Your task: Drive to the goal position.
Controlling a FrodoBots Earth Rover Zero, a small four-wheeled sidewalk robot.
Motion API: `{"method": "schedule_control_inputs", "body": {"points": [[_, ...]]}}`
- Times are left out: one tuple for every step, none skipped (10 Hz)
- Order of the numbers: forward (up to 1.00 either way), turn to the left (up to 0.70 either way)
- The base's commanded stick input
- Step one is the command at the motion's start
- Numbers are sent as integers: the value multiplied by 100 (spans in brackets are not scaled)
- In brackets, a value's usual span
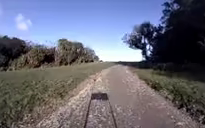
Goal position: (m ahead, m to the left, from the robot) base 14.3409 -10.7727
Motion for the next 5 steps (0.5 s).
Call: {"method": "schedule_control_inputs", "body": {"points": [[50,0],[50,0],[50,0],[50,0],[50,0]]}}
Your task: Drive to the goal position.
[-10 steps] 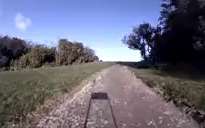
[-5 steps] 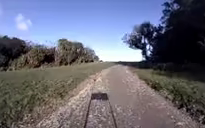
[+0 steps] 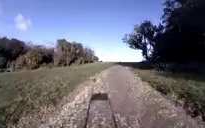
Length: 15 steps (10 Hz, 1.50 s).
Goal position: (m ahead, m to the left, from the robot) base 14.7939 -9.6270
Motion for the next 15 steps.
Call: {"method": "schedule_control_inputs", "body": {"points": [[50,0],[50,0],[50,0],[50,0],[50,0],[50,0],[50,0],[50,0],[50,0],[50,0],[50,0],[50,0],[50,0],[50,0],[50,0]]}}
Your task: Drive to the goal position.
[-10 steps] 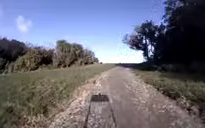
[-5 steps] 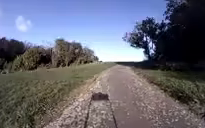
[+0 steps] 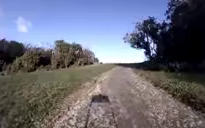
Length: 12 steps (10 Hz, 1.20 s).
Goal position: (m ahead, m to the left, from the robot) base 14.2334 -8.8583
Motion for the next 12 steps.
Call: {"method": "schedule_control_inputs", "body": {"points": [[50,-25],[50,-27],[50,-3],[50,0],[50,0],[50,0],[50,0],[50,0],[50,0],[50,0],[50,0],[50,0]]}}
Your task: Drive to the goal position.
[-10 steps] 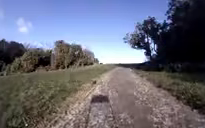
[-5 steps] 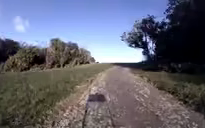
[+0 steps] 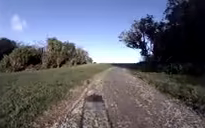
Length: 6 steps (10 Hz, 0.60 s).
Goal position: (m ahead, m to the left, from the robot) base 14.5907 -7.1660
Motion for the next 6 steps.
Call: {"method": "schedule_control_inputs", "body": {"points": [[50,0],[50,0],[50,0],[50,0],[50,0],[50,0]]}}
